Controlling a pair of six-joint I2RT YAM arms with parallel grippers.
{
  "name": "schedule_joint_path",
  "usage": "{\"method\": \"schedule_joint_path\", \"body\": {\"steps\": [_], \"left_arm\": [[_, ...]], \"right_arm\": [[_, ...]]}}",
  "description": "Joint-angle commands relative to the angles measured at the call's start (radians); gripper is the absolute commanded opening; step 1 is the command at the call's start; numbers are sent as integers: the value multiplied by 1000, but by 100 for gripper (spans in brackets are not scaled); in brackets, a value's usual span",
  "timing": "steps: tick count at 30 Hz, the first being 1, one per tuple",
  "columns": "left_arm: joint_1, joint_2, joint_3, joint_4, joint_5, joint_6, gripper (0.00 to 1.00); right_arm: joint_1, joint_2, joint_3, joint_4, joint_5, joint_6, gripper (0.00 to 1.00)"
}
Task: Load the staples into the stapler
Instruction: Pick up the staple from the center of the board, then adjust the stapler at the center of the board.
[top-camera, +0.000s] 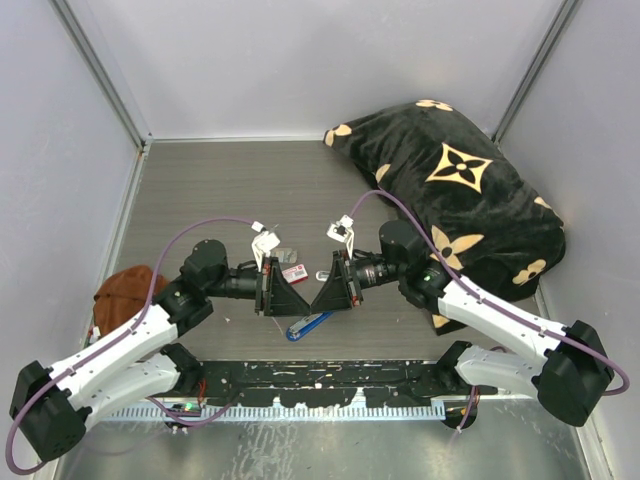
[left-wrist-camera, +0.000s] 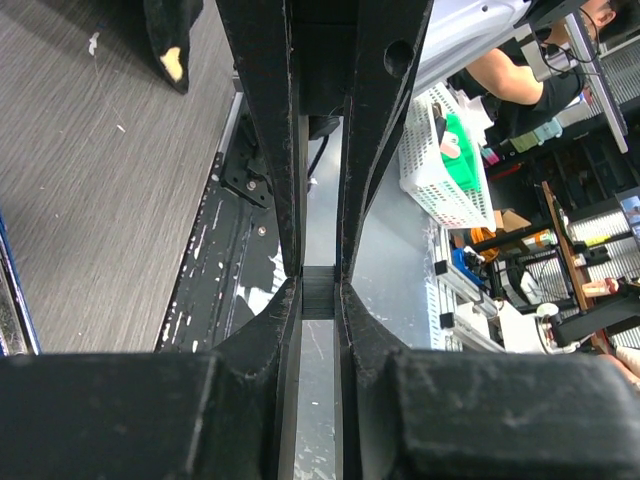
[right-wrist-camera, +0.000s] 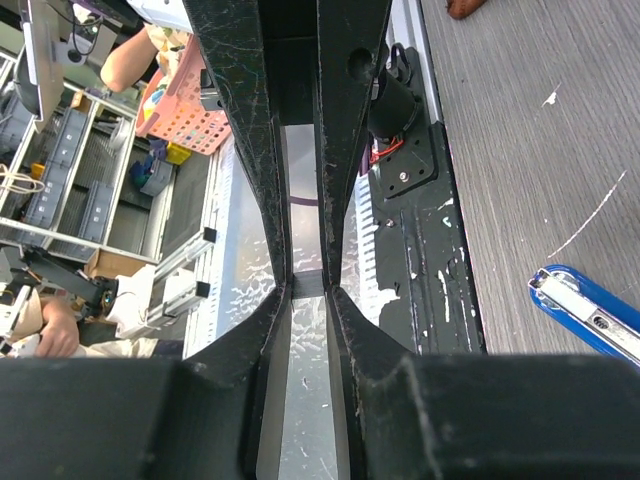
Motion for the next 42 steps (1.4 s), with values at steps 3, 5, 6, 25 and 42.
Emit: {"method": "schedule_joint_path", "body": {"steps": [3,5,6,25,42], "left_arm": [[5,-22,39,36,-8,15,5],[4,-25,40,26,-12,23,6],[4,-27,39,21,-15,26,8],[37,-92,-62,-307,-458,132,75],[-45,306,0,-166,-518,180,70]], "right_arm": [[6,0,-12,130,-33,59,24],[5,0,-21,153,-27,74,23],[5,-1,-23,158,-23,78,22],[5,-37,18,-242,288,-153,21],[1,-153,32,-576,1023,-8,20]]}}
